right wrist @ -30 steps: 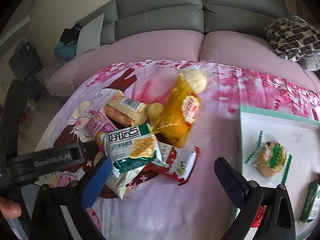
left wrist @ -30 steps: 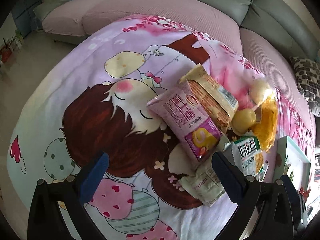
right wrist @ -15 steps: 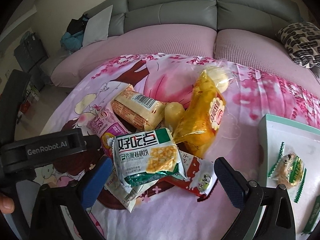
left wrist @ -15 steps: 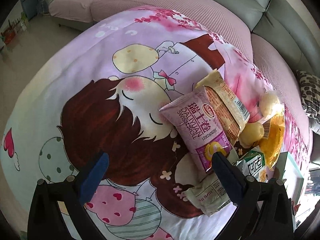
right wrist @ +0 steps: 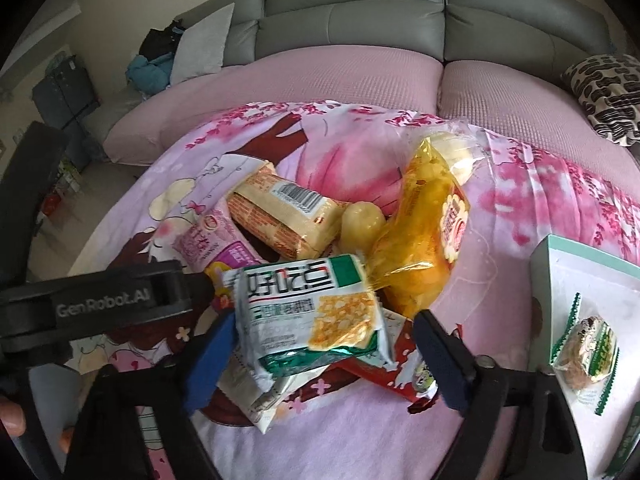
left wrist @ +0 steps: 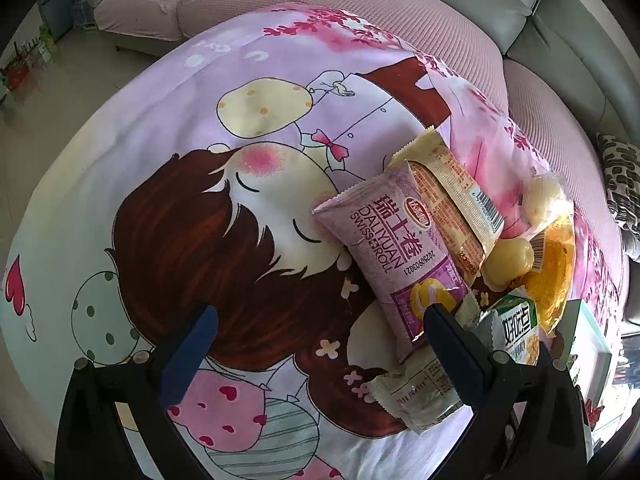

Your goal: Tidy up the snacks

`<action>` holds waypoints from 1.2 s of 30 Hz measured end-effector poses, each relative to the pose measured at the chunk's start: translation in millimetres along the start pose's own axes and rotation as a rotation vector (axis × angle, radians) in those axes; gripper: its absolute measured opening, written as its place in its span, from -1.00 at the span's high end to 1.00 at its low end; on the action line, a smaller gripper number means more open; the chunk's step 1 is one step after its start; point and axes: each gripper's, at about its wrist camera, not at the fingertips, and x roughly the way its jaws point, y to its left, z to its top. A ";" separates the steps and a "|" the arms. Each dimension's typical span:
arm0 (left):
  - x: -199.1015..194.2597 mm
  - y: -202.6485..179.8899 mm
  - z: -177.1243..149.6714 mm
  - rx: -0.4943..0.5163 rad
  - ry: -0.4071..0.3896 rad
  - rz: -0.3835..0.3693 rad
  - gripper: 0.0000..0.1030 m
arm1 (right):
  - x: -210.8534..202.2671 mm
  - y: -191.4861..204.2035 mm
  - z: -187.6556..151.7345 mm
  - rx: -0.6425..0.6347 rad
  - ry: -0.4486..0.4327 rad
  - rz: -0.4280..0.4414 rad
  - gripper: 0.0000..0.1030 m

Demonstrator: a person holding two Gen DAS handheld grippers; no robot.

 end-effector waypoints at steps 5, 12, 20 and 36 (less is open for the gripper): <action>-2.5 -2.0 -2.2 0.011 0.002 -0.017 -0.99 | -1.6 -2.3 -0.5 0.012 0.000 0.014 -0.21; -6.8 -10.7 -4.8 0.037 0.002 -0.037 -0.99 | -6.8 -6.2 -3.3 0.029 -0.003 0.027 -0.18; -9.8 -16.5 -12.4 0.022 0.018 -0.096 -0.98 | -26.9 -15.2 -8.9 0.056 -0.025 0.022 -0.18; -13.7 -52.4 -34.4 0.192 0.010 -0.078 -0.79 | -78.4 -65.0 -26.3 0.194 -0.090 -0.064 -0.18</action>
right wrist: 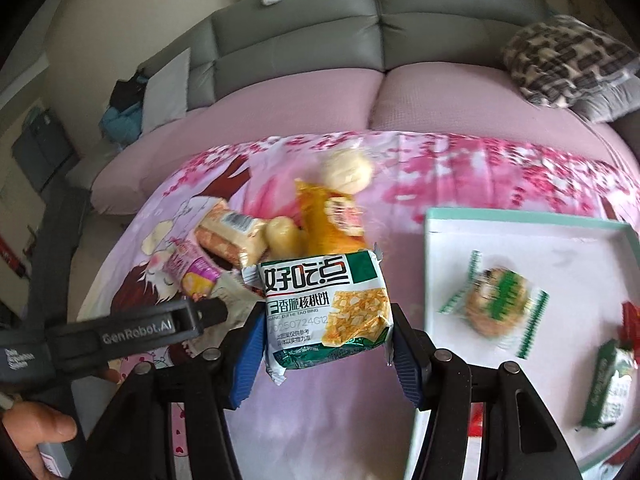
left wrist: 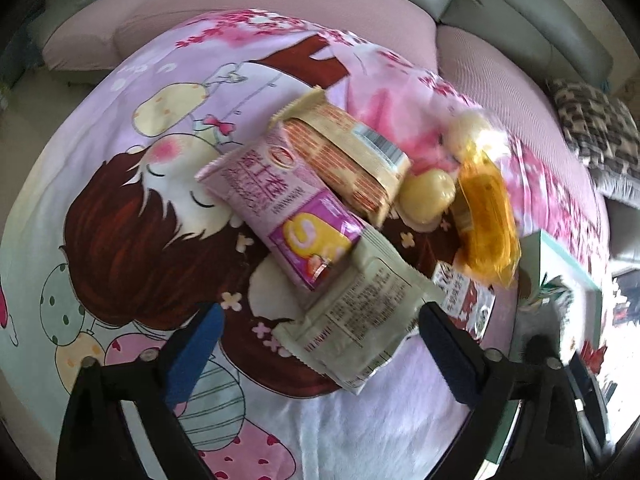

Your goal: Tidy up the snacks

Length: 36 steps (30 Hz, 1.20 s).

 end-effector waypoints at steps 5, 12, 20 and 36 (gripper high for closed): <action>7.7 -13.0 -4.5 0.061 0.034 -0.012 -0.54 | -11.7 -23.2 -2.7 0.069 -0.010 -0.019 -0.18; 15.9 -28.6 -10.0 0.143 0.045 0.053 -0.36 | -14.2 -28.4 -2.2 0.086 -0.015 -0.019 -0.18; 6.7 -34.9 -10.0 0.165 0.003 0.030 0.11 | -13.2 -25.7 -2.3 0.072 -0.013 -0.015 -0.18; -17.1 -21.7 -4.3 0.101 -0.076 -0.027 0.44 | -15.1 -27.8 -1.8 0.080 -0.019 -0.010 -0.18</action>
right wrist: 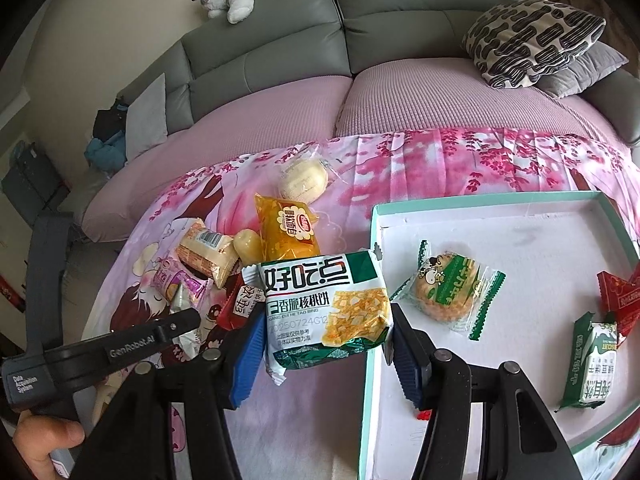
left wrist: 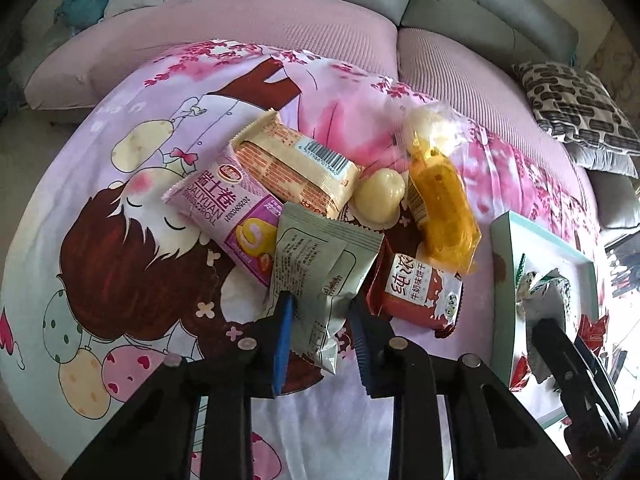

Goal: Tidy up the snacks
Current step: 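Carry both packs over the tray and open both tools to release them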

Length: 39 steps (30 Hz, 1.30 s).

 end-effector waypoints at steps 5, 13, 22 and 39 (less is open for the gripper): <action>-9.8 3.4 0.4 -0.012 -0.029 -0.008 0.56 | -2.2 -0.1 0.2 0.002 -0.006 0.002 -0.18; -23.7 7.2 2.3 -0.033 -0.063 -0.040 0.63 | -4.0 -0.6 0.3 0.003 -0.011 0.005 -0.18; -36.8 2.0 3.5 -0.022 -0.096 -0.054 0.64 | -8.0 -1.4 0.4 0.007 -0.023 0.007 -0.18; -67.5 -42.2 9.5 0.063 -0.181 -0.153 0.64 | -34.2 -39.9 10.4 0.085 -0.099 -0.048 -0.18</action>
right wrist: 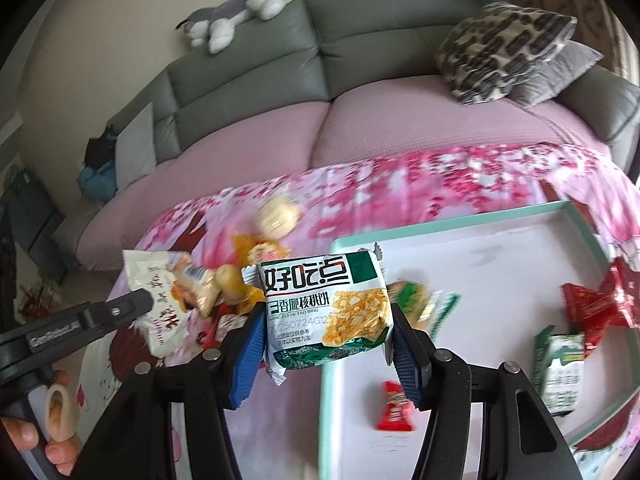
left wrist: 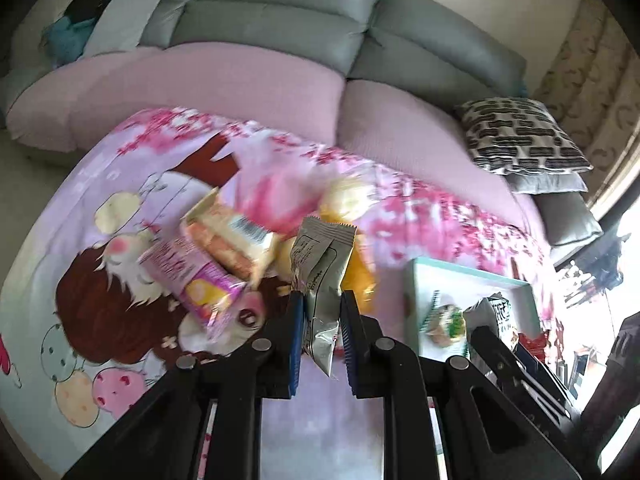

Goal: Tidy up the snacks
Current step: 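Carry both packs over the tray and open both tools to release them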

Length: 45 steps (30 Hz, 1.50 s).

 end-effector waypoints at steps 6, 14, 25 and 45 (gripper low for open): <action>-5.4 -34.9 5.9 0.072 -0.032 -0.059 0.64 | -15.2 -39.0 8.6 0.084 -0.048 -0.061 -0.18; 4.6 -94.4 -2.6 0.209 -0.024 -0.130 0.68 | -31.5 -93.3 14.3 0.185 -0.090 -0.154 -0.18; 30.3 -145.3 -25.9 0.318 0.049 -0.161 0.68 | -29.5 -124.5 13.3 0.220 -0.080 -0.208 -0.18; 77.5 -207.9 -30.6 0.437 0.153 -0.122 0.68 | -9.8 -156.1 20.3 0.238 -0.050 -0.284 -0.18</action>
